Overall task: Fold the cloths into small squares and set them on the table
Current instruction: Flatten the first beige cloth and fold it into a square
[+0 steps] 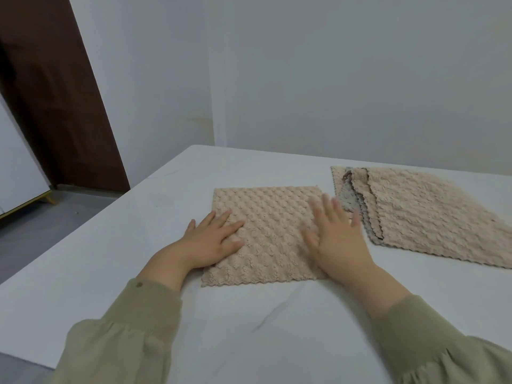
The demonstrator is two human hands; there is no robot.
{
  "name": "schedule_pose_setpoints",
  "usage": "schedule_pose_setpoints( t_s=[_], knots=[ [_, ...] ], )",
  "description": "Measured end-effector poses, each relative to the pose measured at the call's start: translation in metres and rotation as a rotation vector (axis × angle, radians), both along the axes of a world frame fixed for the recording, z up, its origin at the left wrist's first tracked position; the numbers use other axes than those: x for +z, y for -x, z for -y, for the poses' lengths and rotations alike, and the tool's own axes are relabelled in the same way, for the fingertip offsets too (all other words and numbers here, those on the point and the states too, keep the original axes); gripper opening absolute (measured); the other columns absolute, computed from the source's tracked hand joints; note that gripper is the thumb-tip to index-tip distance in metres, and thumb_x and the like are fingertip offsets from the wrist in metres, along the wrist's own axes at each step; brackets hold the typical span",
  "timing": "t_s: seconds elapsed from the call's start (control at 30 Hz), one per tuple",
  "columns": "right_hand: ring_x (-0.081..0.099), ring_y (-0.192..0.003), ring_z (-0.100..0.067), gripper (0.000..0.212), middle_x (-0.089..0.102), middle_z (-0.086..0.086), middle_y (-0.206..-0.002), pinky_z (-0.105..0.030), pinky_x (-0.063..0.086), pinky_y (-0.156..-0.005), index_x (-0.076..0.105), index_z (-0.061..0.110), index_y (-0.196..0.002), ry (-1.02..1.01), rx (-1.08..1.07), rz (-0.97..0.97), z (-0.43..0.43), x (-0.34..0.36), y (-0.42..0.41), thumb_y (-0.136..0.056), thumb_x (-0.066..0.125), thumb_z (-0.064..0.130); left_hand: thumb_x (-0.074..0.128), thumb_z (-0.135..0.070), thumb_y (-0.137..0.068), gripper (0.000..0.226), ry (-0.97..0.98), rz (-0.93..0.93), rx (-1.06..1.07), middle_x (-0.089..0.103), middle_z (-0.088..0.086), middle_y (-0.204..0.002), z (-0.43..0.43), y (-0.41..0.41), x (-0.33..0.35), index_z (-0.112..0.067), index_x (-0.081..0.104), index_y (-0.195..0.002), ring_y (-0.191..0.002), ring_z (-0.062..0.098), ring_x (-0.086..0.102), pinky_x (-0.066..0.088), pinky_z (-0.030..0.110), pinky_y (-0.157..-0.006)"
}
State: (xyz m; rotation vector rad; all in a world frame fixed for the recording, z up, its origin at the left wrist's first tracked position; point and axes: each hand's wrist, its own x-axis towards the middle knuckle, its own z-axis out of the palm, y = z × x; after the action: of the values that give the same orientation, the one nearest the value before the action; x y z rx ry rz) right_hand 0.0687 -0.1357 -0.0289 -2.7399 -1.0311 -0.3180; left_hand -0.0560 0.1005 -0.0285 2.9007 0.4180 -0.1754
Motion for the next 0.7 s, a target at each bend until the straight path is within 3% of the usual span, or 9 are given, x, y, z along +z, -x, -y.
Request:
schedule_pose_setpoints(
  t_s=[0.1,0.2,0.27,0.3,0.33,0.4,0.5,0.7],
  knots=[
    [-0.001,-0.147,-0.018,0.064,0.002,0.005,-0.16,-0.052,-0.002,-0.115,0.01,0.032,-0.15,0.161,0.029,-0.198,0.004,-0.009,0.007,-0.093,0.015,0.06,0.03,-0.058,-0.095,0.057,0.011,0.022,0.019,-0.004,-0.009,-0.159,0.001,0.001,0.0,-0.045,0.011,-0.147,-0.146,0.018,-0.008,-0.003,0.051,-0.115],
    [0.015,-0.145,-0.016,0.058,0.021,0.006,-0.156,-0.053,0.008,-0.114,0.028,0.027,-0.146,0.084,-0.021,-0.2,0.005,-0.004,0.003,-0.095,0.023,0.054,0.042,-0.051,-0.094,0.05,0.113,0.26,0.053,0.027,-0.007,-0.154,-0.004,-0.004,-0.003,-0.038,0.036,-0.142,-0.143,0.018,0.018,0.014,0.048,-0.116],
    [0.04,-0.13,-0.022,0.052,0.054,0.002,-0.129,-0.05,0.026,-0.107,0.056,0.022,-0.116,-0.004,-0.037,-0.13,0.002,0.0,0.001,-0.091,0.022,0.052,0.05,-0.039,-0.094,0.049,0.277,0.46,0.11,0.04,-0.005,-0.145,-0.007,-0.01,-0.006,-0.031,0.04,-0.141,-0.135,0.016,0.036,0.029,0.042,-0.112],
    [0.049,-0.118,-0.025,0.051,0.06,0.001,-0.108,-0.046,0.033,-0.101,0.059,0.02,-0.097,-0.057,-0.051,-0.093,0.0,0.002,-0.001,-0.088,0.021,0.052,0.051,-0.034,-0.094,0.05,0.355,0.526,0.158,0.041,-0.004,-0.144,-0.009,-0.012,-0.007,-0.03,0.038,-0.142,-0.132,0.016,0.038,0.031,0.04,-0.11],
    [0.052,-0.112,-0.026,0.049,0.061,0.0,-0.1,-0.042,0.036,-0.097,0.061,0.018,-0.09,-0.103,-0.067,-0.056,-0.002,0.004,-0.003,-0.087,0.023,0.05,0.051,-0.03,-0.094,0.051,0.408,0.575,0.21,0.041,-0.004,-0.143,-0.011,-0.015,-0.008,-0.029,0.036,-0.143,-0.131,0.016,0.04,0.032,0.038,-0.11],
    [0.048,-0.117,-0.027,0.043,0.062,-0.005,-0.115,-0.04,0.034,-0.102,0.064,0.012,-0.107,-0.143,-0.104,0.007,-0.005,0.009,-0.015,-0.092,0.035,0.04,0.048,-0.025,-0.095,0.049,0.429,0.648,0.299,0.042,-0.002,-0.141,-0.018,-0.023,-0.009,-0.026,0.037,-0.142,-0.13,0.017,0.04,0.033,0.037,-0.108],
    [0.04,-0.126,-0.028,0.043,0.053,-0.008,-0.133,-0.04,0.029,-0.107,0.055,0.01,-0.126,-0.091,-0.162,0.03,-0.011,0.019,-0.04,-0.094,0.038,0.033,0.047,-0.022,-0.095,0.046,0.368,0.686,0.349,0.045,0.002,-0.141,-0.03,-0.037,-0.009,-0.022,0.041,-0.14,-0.129,0.019,0.04,0.034,0.037,-0.107],
    [0.04,-0.128,-0.029,0.04,0.051,-0.01,-0.135,-0.043,0.032,-0.107,0.051,0.008,-0.129,-0.065,-0.182,-0.018,-0.043,0.026,-0.094,-0.097,0.035,0.026,0.042,-0.024,-0.096,0.044,0.224,0.616,0.433,0.046,0.006,-0.141,-0.053,-0.072,-0.007,-0.019,0.041,-0.14,-0.131,0.025,0.037,0.034,0.04,-0.104]
  ],
)
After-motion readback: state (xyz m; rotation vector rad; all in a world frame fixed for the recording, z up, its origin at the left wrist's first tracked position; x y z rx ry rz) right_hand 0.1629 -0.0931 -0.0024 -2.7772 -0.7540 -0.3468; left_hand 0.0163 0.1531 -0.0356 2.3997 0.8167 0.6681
